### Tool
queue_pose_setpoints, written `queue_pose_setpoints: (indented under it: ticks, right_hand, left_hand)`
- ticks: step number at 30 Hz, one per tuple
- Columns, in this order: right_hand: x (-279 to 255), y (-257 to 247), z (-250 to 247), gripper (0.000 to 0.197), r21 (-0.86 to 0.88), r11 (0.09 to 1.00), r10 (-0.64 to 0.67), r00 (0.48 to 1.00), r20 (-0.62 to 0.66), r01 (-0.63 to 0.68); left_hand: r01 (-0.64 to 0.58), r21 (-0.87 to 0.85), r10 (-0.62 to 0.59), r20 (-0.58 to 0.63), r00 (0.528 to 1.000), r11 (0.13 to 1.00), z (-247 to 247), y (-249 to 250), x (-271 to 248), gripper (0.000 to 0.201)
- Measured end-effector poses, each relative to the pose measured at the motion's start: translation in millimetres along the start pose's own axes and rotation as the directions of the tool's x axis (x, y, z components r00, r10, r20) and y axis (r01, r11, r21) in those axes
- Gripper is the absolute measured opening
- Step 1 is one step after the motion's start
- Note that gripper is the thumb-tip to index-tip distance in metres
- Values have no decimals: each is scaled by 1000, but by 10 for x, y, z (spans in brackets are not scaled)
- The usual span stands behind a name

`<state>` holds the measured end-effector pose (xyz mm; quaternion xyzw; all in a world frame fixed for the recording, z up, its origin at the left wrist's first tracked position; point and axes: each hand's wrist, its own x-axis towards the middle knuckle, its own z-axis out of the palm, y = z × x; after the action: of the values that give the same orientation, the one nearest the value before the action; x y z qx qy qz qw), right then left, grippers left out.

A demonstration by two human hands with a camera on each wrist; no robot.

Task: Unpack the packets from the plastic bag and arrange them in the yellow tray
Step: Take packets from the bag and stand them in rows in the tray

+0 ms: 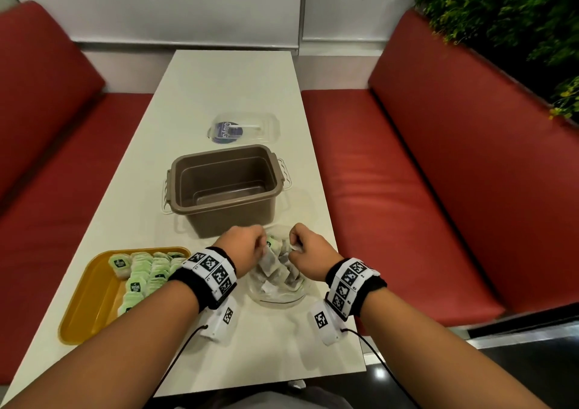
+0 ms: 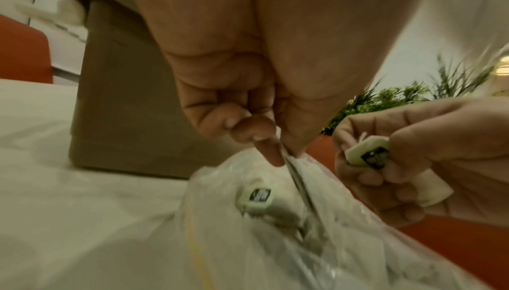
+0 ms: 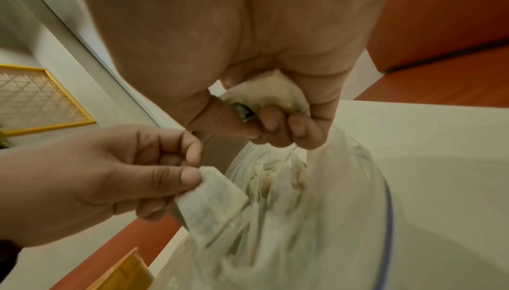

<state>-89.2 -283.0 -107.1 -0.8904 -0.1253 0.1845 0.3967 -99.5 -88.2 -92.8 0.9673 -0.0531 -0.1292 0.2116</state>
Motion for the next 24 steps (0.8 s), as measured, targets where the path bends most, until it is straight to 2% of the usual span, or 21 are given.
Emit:
queue_pose_setpoints:
  ticks: [3,9,13,17,21,24]
  right_hand:
    - [12,-99,20,18,23,1000,-9,1000,-2,10]
    - [48,-357,156,20,21,999,-27,1000,4,27]
    - [38,-576,278,22,43,998,-45,999,-2,45]
    - [36,-814,398,22,35,993,-116,993,21,115]
    - [81,-1059,563,26,-18,972,-235,972,21,235]
    - [140,-1235,721,13,-40,951,-306,952,0,306]
  left_hand:
    - [-65,-21,64,-58,996,998,-173,-1,-56,14]
    - [-118,65,120,-17,993,991,-496,-120,-231,33]
    - [-120,177,124,-8,992,977,-696,-246,-379,18]
    - [-116,323,106,49,993,939,-893,-356,-496,20]
    - [-163,314,138,99,985,935,-1110,-471,-632,22]
    - [-189,291,180,57,982,938,-1240,-583,-749,18]
